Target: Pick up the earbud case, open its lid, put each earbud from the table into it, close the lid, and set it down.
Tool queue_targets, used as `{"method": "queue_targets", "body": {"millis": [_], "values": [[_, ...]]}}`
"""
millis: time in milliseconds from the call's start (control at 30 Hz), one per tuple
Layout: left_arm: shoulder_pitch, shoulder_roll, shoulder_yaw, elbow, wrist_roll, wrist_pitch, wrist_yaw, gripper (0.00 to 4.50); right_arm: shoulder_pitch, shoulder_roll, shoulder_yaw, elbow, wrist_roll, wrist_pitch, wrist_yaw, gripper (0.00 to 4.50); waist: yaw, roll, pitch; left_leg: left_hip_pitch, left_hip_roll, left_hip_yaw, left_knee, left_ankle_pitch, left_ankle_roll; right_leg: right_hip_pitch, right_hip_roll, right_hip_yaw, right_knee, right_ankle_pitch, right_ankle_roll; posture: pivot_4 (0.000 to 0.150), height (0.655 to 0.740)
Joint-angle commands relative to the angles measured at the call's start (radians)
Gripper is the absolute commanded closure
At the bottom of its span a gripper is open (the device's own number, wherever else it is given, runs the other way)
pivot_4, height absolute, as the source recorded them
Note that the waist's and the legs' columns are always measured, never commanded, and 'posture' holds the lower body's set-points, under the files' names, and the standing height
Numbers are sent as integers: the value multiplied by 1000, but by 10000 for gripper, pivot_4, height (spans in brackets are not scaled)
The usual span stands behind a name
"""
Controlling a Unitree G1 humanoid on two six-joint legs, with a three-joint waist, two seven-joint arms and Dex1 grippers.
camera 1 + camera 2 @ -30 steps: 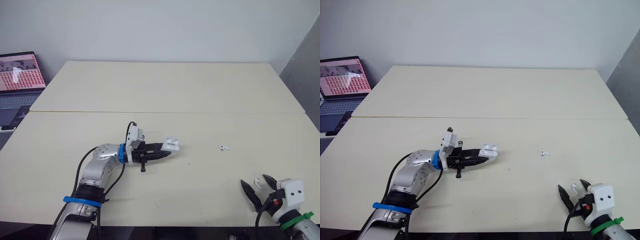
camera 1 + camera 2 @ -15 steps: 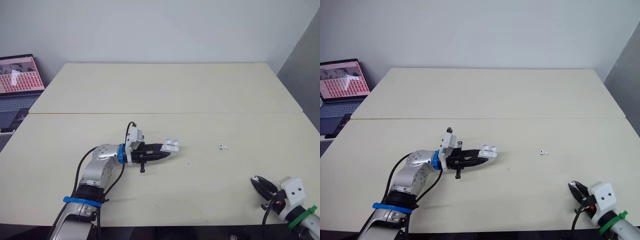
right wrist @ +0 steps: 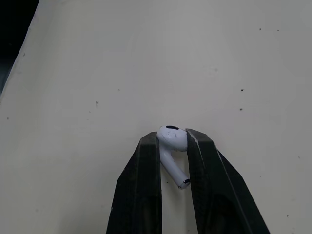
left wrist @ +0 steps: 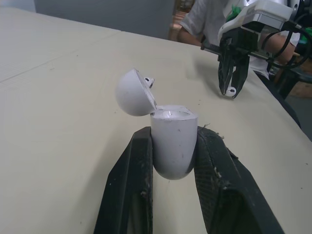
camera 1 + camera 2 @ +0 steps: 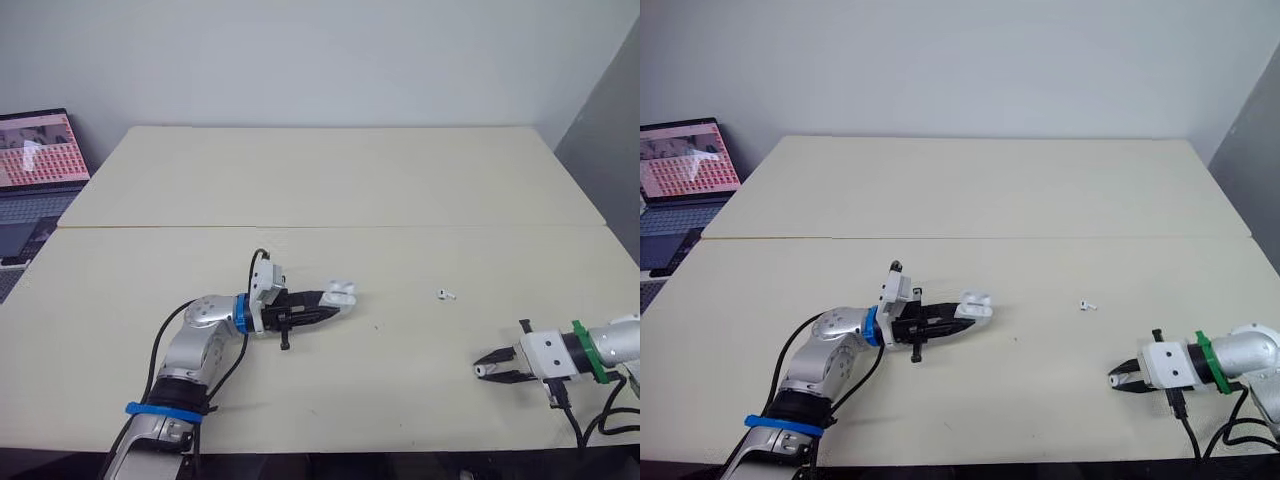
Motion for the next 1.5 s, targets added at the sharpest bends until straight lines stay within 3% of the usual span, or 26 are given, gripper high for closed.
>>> {"method": "queue_targets", "body": {"millis": [33, 533, 833, 1133, 1500], "values": [[7, 5, 14, -66, -16, 7, 15, 37252, -21, -5, 12, 32, -4, 8, 6, 41231, 1, 0, 0, 0, 0, 0, 0, 0, 0, 0, 0, 0, 0, 0, 0, 1500, 7400], [-36, -5, -8, -77, -11, 43, 16, 37252, 134, 36, -112, -156, 153, 463, -195, 41231, -1, 0, 0, 0, 0, 0, 0, 0, 0, 0, -1, 0, 0, 0, 0, 1500, 7400], [-58, -2, -8, -44, -5, 34, -5, 37252, 164, -34, -96, -210, 86, 531, -197, 9764, -2, 0, 0, 0, 0, 0, 0, 0, 0, 0, 0, 0, 0, 0, 0, 1500, 7400], [-61, -5, -8, -34, -2, 27, -6, 37252, 78, -237, -81, -492, 95, 984, -244, 9764, -1, 0, 0, -1, 0, 0, 0, 0, 0, -1, 0, 0, 0, 0, 0, 1500, 7400], [-51, -6, -5, -11, -1, 6, -15, 37252, 114, -286, -96, -785, 20, 1189, -399, 9764, 2, 0, 0, -12, -1, -4, 2, 0, 0, -10, -1, -1, -1, 0, 0, 1500, 7400]]}}
